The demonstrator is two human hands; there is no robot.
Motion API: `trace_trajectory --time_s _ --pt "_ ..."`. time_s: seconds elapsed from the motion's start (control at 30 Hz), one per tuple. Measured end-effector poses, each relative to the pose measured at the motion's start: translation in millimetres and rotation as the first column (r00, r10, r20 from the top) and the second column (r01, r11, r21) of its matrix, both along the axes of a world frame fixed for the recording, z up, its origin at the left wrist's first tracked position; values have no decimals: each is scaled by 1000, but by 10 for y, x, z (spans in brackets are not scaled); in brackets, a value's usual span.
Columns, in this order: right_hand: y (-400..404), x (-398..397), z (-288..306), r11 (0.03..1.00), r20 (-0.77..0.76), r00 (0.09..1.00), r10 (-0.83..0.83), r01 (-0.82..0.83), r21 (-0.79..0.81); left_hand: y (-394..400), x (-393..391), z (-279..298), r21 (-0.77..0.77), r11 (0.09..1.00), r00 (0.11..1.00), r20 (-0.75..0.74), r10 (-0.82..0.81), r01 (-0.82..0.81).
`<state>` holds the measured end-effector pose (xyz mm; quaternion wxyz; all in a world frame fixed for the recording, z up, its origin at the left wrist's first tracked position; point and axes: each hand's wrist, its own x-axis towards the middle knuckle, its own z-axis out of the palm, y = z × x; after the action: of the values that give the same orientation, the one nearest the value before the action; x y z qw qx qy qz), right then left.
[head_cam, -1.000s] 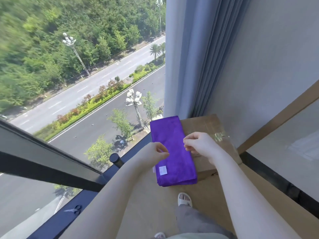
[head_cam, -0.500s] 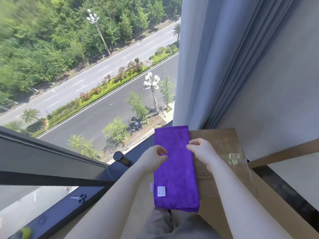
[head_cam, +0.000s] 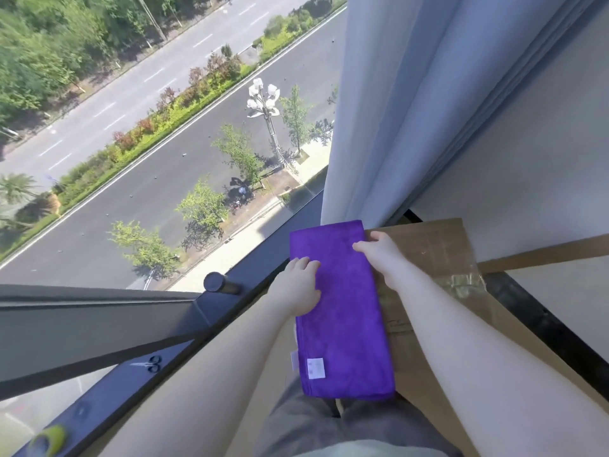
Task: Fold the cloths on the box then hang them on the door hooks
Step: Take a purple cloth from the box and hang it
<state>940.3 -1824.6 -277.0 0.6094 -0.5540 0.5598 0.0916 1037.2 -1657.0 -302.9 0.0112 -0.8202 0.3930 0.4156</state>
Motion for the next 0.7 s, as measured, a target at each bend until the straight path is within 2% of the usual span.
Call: trace_trajectory --time_s 0.23,0.37,0.5,0.7 --pt "-14 133 -279 999 -77 997 -16 14 -30 -73 50 -146 60 995 996 -58 -73 77" --pt "-7 180 -424 996 -103 994 -44 36 -76 -105 120 -140 40 998 996 -78 -53 57" --pt "-43 228 -626 989 -46 992 -115 110 -102 -77 140 -129 49 998 995 -94 -42 47" --pt "48 339 -428 988 -63 994 -91 83 -128 -34 136 -117 14 999 993 -106 41 -40"
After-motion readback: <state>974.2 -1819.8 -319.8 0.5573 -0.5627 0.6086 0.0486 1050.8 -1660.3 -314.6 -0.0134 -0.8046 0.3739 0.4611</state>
